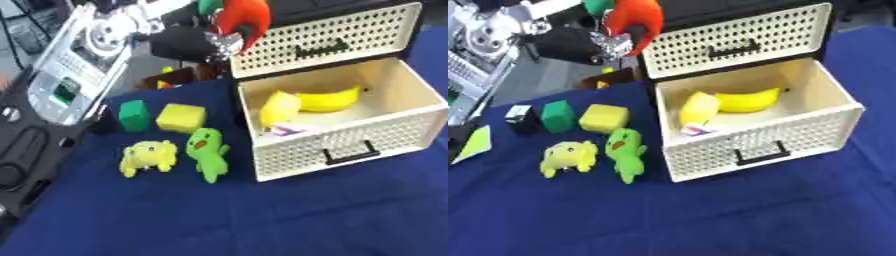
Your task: Pick up objects from table and place into drawer.
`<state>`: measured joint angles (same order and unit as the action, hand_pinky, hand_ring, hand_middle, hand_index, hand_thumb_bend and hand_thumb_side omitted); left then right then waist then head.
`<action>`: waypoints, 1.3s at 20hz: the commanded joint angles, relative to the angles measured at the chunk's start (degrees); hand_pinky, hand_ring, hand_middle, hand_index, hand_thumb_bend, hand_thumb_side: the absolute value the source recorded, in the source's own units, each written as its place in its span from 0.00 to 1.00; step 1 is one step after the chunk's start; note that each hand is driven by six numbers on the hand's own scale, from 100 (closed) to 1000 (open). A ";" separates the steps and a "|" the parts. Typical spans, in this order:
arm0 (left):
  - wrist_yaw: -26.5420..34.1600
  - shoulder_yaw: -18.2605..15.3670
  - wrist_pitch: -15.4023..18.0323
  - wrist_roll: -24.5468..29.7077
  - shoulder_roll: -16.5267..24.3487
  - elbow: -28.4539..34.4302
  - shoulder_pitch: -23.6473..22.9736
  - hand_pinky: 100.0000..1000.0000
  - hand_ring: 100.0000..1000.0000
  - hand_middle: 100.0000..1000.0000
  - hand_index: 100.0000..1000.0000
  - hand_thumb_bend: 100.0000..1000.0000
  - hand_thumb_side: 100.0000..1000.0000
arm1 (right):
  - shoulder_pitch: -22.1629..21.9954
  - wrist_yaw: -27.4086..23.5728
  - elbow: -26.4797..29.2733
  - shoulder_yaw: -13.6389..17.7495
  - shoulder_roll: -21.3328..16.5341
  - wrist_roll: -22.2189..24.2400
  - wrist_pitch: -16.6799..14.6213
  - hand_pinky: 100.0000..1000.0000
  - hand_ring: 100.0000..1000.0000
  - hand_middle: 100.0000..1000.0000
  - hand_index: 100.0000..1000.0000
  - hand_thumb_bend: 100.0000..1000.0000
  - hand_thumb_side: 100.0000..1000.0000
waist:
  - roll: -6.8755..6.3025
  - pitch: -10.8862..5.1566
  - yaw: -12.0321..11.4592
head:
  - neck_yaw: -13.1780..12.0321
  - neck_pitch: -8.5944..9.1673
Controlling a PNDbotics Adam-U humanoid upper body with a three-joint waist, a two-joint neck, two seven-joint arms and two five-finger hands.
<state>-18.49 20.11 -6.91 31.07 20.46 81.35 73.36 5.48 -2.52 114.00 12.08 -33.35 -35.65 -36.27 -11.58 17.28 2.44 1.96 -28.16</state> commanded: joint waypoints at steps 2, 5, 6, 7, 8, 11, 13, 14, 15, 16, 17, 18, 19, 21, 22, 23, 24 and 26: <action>0.97 -0.31 -1.07 -0.10 -1.38 0.27 1.71 0.00 0.23 0.31 0.55 0.03 0.55 | 0.72 -1.93 0.59 1.29 -2.01 -1.78 -1.33 0.44 0.44 0.34 0.73 0.00 0.77 | 0.56 -1.25 0.31 | -0.49 0.00; 0.27 0.12 -1.88 -0.18 -3.40 -2.20 1.70 0.00 0.24 0.31 0.55 0.04 0.54 | 1.02 -2.72 0.59 1.53 -2.15 -1.51 -1.39 0.44 0.44 0.35 0.73 0.00 0.78 | 0.53 -1.17 0.92 | -0.78 0.24; 0.05 0.08 -2.08 -0.41 -4.09 -3.38 1.65 0.00 0.25 0.31 0.55 0.04 0.54 | 1.16 -2.95 0.59 1.60 -2.21 -1.44 -1.41 0.44 0.44 0.35 0.73 0.00 0.78 | 0.48 -1.12 1.15 | -0.87 0.26; -0.01 -0.03 -2.20 -0.74 -4.77 -4.71 1.55 0.00 0.26 0.32 0.55 0.05 0.54 | 1.32 -3.23 0.59 1.71 -2.26 -1.40 -1.39 0.44 0.44 0.35 0.73 0.00 0.78 | 0.42 -1.05 1.38 | -0.93 0.27; 0.18 -0.18 -2.35 -1.00 -5.34 -6.09 1.36 0.00 0.26 0.32 0.55 0.06 0.55 | 1.50 -3.51 0.59 1.82 -2.32 -1.37 -1.35 0.44 0.44 0.35 0.73 0.00 0.78 | 0.34 -0.98 1.63 | -0.95 0.23; 1.56 -0.67 -2.29 -1.55 -6.33 -9.94 0.91 0.00 0.27 0.33 0.55 0.07 0.56 | 1.78 -4.07 0.59 2.14 -2.44 -1.28 -1.24 0.44 0.44 0.35 0.73 0.00 0.78 | 0.08 -0.78 2.15 | -0.67 0.10; 2.09 -0.84 -1.83 -2.01 -6.73 -11.81 0.85 0.00 0.28 0.33 0.55 0.08 0.56 | 1.92 -4.28 0.59 2.30 -2.44 -1.29 -1.03 0.44 0.44 0.35 0.73 0.00 0.79 | -0.11 -0.66 2.34 | -0.24 -0.13; 2.04 -0.86 -1.61 -2.25 -6.94 -12.59 0.85 0.00 0.28 0.33 0.55 0.08 0.56 | 2.05 -4.40 0.59 2.33 -2.45 -1.27 -0.86 0.44 0.44 0.35 0.73 0.00 0.79 | -0.21 -0.61 2.43 | -0.11 -0.18; 1.81 -0.86 -1.42 -2.47 -7.12 -13.30 0.86 0.00 0.29 0.33 0.56 0.09 0.57 | 2.17 -4.50 0.59 2.33 -2.48 -1.22 -0.70 0.44 0.44 0.34 0.73 0.00 0.79 | -0.31 -0.57 2.52 | -0.05 -0.19; 1.39 -0.94 -1.25 -2.80 -7.29 -13.99 0.88 0.00 0.29 0.34 0.56 0.09 0.57 | 2.27 -4.57 0.59 2.32 -2.49 -1.14 -0.58 0.44 0.44 0.34 0.73 0.00 0.79 | -0.39 -0.53 2.60 | -0.01 -0.19; 0.93 -1.08 -1.05 -3.21 -7.47 -14.62 0.90 0.00 0.30 0.35 0.57 0.09 0.57 | 2.34 -4.62 0.59 2.31 -2.48 -1.06 -0.49 0.44 0.44 0.34 0.73 0.00 0.79 | -0.46 -0.50 2.68 | 0.01 -0.19; 0.30 -1.33 -0.89 -3.81 -7.62 -15.34 0.91 0.00 0.31 0.36 0.58 0.10 0.57 | 2.43 -4.66 0.59 2.28 -2.45 -0.98 -0.38 0.44 0.44 0.34 0.73 0.00 0.79 | -0.52 -0.44 2.79 | 0.00 -0.16; -0.44 -1.63 -0.73 -4.46 -7.85 -16.19 0.88 0.00 0.32 0.37 0.60 0.11 0.58 | 2.52 -4.68 0.59 2.25 -2.41 -0.90 -0.30 0.44 0.44 0.34 0.73 0.00 0.79 | -0.57 -0.39 2.91 | -0.02 -0.14; -1.92 -2.23 -0.25 -5.39 -8.44 -18.13 0.76 0.03 0.36 0.42 0.66 0.15 0.61 | 2.66 -4.65 0.59 2.19 -2.29 -0.76 -0.19 0.44 0.44 0.34 0.73 0.00 0.80 | -0.68 -0.29 3.18 | -0.07 -0.15; -2.45 -2.47 0.24 -5.56 -8.69 -18.99 0.69 0.04 0.39 0.45 0.71 0.18 0.63 | 2.72 -4.63 0.59 2.18 -2.22 -0.73 -0.12 0.44 0.44 0.34 0.73 0.00 0.80 | -0.73 -0.23 3.29 | -0.07 -0.13; -2.77 -2.68 0.86 -5.51 -8.92 -19.75 0.66 0.05 0.41 0.48 0.75 0.21 0.67 | 2.79 -4.62 0.59 2.20 -2.16 -0.74 -0.05 0.44 0.44 0.34 0.73 0.00 0.80 | -0.78 -0.16 3.38 | -0.08 -0.10; -2.74 -2.94 1.62 -5.22 -9.23 -20.41 0.65 0.06 0.42 0.49 0.77 0.23 0.69 | 2.88 -4.63 0.59 2.20 -2.11 -0.74 0.05 0.44 0.44 0.34 0.73 0.00 0.80 | -0.84 -0.09 3.46 | -0.15 -0.06; -2.22 -3.53 3.33 -4.58 -9.74 -21.55 0.75 0.09 0.46 0.54 0.85 0.29 0.75 | 3.05 -4.66 0.59 2.13 -2.04 -0.69 0.23 0.44 0.44 0.34 0.73 0.00 0.80 | -0.90 0.03 3.59 | -0.29 0.06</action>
<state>-20.72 17.67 -4.57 26.39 10.23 59.96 73.08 8.07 -6.74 114.00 13.79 -34.07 -35.64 -35.56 -13.11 18.23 6.00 1.82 -28.11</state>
